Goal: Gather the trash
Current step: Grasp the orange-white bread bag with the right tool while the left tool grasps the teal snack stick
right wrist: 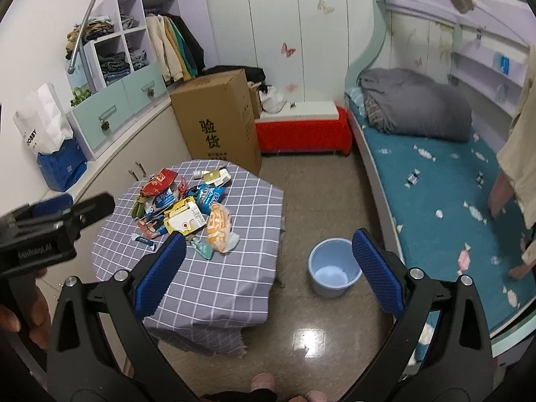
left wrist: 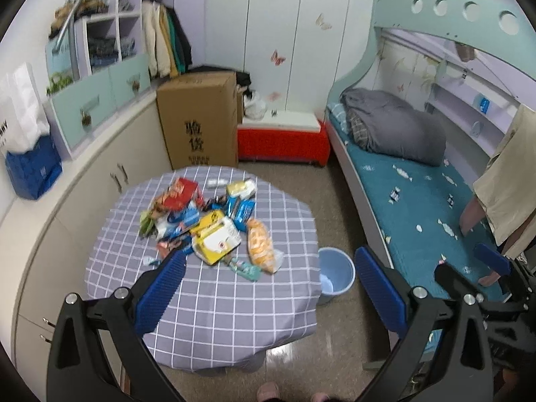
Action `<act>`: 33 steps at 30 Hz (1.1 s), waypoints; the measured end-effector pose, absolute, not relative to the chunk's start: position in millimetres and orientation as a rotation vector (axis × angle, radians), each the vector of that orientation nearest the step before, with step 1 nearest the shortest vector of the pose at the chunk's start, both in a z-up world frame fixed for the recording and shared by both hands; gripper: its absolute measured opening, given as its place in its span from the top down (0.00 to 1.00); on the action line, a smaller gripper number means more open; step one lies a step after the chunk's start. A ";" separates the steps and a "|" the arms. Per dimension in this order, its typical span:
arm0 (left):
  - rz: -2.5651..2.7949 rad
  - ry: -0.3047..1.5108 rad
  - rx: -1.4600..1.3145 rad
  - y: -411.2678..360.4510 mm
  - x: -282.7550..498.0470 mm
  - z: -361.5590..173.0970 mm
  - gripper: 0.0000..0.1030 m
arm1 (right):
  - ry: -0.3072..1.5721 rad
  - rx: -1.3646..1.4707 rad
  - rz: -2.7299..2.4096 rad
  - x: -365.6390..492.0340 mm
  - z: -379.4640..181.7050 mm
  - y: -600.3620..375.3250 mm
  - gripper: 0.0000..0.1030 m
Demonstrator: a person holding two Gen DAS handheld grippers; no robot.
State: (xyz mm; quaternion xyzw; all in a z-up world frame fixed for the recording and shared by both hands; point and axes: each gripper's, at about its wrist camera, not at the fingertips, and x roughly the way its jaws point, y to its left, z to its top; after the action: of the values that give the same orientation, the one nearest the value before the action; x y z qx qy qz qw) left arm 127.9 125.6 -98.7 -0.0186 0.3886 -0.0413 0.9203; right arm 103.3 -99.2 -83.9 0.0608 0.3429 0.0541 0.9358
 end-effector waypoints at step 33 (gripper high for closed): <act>0.302 1.359 -0.462 210.1 294.7 -329.5 0.16 | 1.386 -0.004 0.582 392.5 -309.2 26.0 0.20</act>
State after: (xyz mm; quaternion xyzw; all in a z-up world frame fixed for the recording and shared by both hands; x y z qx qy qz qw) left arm 294.7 210.1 -329.5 -0.2108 0.6200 0.1378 0.7431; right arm 392.5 26.0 -309.2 -0.0019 0.6295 0.2643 0.7306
